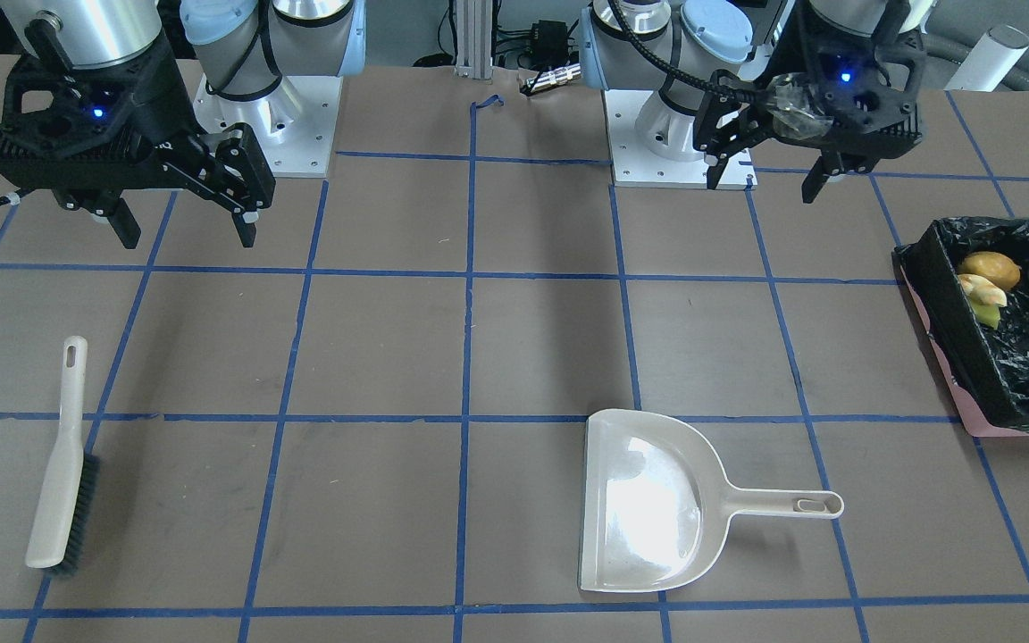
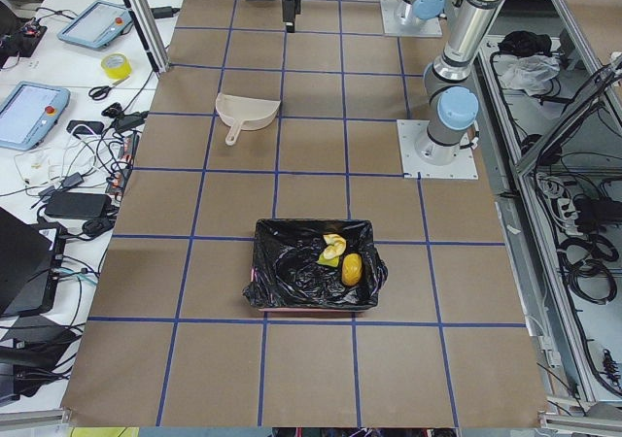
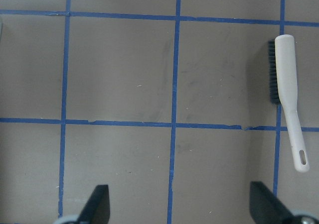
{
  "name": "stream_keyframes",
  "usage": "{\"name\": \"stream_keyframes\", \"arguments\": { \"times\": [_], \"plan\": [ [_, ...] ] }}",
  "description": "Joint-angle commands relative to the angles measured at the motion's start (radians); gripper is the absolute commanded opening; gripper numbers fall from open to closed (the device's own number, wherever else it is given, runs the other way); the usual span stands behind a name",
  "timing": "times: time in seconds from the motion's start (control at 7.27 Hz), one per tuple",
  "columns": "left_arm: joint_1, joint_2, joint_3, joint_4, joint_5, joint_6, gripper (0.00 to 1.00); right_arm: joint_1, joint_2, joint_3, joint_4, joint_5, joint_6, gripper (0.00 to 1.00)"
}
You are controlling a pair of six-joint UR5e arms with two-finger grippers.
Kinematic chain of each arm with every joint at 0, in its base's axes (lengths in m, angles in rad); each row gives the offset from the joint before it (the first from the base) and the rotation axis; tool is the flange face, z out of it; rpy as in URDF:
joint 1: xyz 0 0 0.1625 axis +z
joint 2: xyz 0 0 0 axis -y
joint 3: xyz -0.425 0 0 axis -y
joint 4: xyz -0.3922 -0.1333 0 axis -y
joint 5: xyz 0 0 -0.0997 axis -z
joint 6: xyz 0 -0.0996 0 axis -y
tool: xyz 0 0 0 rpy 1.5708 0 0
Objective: Sweep and dump trash into bin
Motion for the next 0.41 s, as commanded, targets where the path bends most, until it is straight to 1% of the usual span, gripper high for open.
{"name": "stream_keyframes", "arguments": {
  "times": [0.0,0.14,0.28],
  "plan": [
    [0.003,0.027,-0.052,0.075,0.0,-0.012,0.93,0.0,0.0,0.0,0.0,0.001,0.001,1.0],
    [0.003,0.035,-0.064,0.08,0.0,-0.015,0.98,0.0,0.0,0.0,0.002,0.001,0.003,1.0],
    [0.003,0.038,-0.073,0.082,0.0,-0.014,1.0,0.0,0.0,0.0,0.0,0.001,0.001,1.0]
  ]
}}
